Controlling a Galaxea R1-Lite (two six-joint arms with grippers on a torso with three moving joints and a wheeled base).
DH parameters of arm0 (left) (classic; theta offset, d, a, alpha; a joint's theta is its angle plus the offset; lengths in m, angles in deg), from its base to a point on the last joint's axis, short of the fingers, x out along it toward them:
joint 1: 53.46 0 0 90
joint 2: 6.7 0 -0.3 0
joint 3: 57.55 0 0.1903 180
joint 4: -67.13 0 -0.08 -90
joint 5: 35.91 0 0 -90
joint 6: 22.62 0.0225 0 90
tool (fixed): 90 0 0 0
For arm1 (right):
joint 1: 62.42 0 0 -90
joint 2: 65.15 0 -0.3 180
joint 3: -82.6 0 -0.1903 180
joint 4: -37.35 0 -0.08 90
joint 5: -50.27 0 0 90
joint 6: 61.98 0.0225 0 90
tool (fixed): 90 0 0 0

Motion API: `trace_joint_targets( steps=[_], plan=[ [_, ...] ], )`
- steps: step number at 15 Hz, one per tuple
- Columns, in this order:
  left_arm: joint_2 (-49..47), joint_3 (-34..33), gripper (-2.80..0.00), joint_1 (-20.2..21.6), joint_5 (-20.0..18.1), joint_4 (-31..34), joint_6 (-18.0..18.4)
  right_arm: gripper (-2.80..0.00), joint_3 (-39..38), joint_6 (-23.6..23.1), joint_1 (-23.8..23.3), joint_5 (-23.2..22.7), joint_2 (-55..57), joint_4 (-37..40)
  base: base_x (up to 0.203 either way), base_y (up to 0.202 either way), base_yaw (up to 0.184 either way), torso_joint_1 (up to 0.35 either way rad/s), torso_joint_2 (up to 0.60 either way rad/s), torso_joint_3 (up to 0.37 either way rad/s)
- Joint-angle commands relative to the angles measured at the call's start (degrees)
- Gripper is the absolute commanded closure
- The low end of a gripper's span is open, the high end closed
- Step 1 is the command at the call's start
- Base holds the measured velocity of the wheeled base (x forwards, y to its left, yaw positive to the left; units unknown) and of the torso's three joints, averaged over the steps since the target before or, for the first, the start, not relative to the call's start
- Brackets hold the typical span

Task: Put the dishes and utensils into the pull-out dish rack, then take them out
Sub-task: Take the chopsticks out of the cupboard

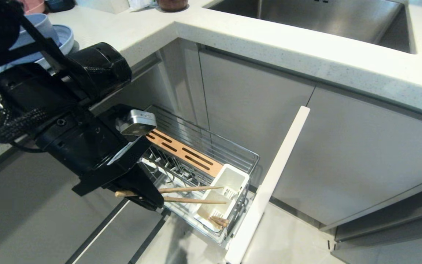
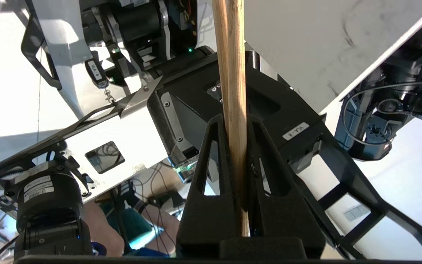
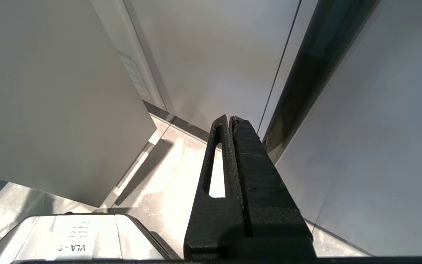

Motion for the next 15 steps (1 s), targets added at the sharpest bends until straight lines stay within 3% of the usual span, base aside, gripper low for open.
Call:
trace_joint_targets(
  steps=[1,8,15],
  plan=[
    [1.44,0.07,0.0,-0.05,-0.04,0.49,-0.15,0.0,-0.09,0.01,0.0,0.0,-0.24,-0.02,0.0,0.0,0.0,0.0,0.0,0.0],
    [5.57,0.72,0.0,-0.33,0.22,0.62,-0.2,0.0,-0.09,0.01,0.0,0.0,-0.15,-0.02,0.0,0.0,0.0,0.0,0.0,0.0],
    [11.2,0.86,0.0,-0.68,3.25,0.5,-0.15,0.0,-0.09,0.01,0.0,0.0,-0.24,-0.02,0.0,0.0,0.0,0.0,0.0,0.0]
  ],
)
